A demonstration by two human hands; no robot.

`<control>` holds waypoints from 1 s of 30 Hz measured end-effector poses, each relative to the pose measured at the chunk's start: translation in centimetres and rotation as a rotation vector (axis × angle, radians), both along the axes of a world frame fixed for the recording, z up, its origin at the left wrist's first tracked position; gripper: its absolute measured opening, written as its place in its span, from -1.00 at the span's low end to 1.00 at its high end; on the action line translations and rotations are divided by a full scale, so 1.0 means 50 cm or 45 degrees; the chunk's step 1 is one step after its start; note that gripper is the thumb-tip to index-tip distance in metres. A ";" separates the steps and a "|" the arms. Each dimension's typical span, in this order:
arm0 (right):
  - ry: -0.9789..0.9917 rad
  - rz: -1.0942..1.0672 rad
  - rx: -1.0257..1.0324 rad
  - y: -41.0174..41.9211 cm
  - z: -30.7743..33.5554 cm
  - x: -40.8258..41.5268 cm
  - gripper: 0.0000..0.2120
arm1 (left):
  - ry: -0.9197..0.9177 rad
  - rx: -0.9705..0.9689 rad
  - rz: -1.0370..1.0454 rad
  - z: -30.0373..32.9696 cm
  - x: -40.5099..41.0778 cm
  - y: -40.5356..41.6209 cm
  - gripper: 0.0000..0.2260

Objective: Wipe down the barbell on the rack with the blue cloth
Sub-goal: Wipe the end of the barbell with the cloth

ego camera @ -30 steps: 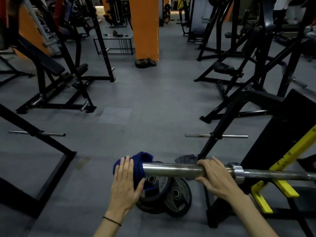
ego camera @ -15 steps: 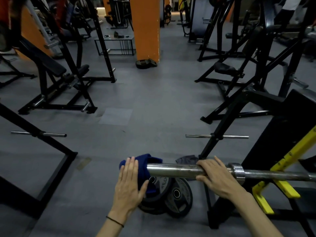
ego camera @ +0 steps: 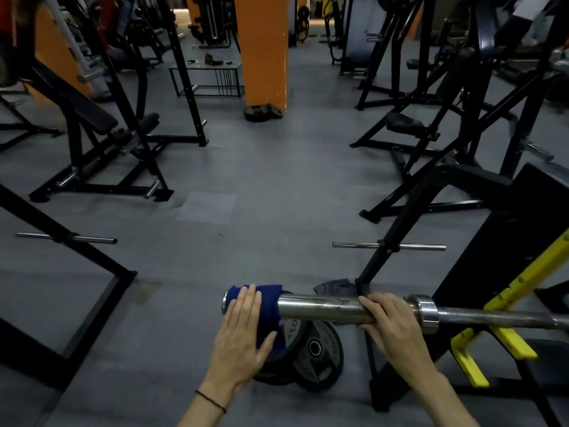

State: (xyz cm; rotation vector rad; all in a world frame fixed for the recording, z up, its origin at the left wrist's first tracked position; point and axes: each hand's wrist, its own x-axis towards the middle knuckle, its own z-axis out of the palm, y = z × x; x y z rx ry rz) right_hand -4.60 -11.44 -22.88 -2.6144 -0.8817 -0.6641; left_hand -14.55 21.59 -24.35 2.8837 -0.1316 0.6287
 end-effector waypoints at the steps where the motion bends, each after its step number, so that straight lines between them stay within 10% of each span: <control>1: -0.026 0.022 0.004 -0.003 -0.001 0.001 -0.53 | -0.005 0.001 0.011 0.001 -0.004 0.016 -0.31; 30: 0.128 -0.004 -0.067 -0.006 0.012 0.021 -0.42 | -0.012 -0.038 -0.049 0.014 0.032 -0.066 -0.30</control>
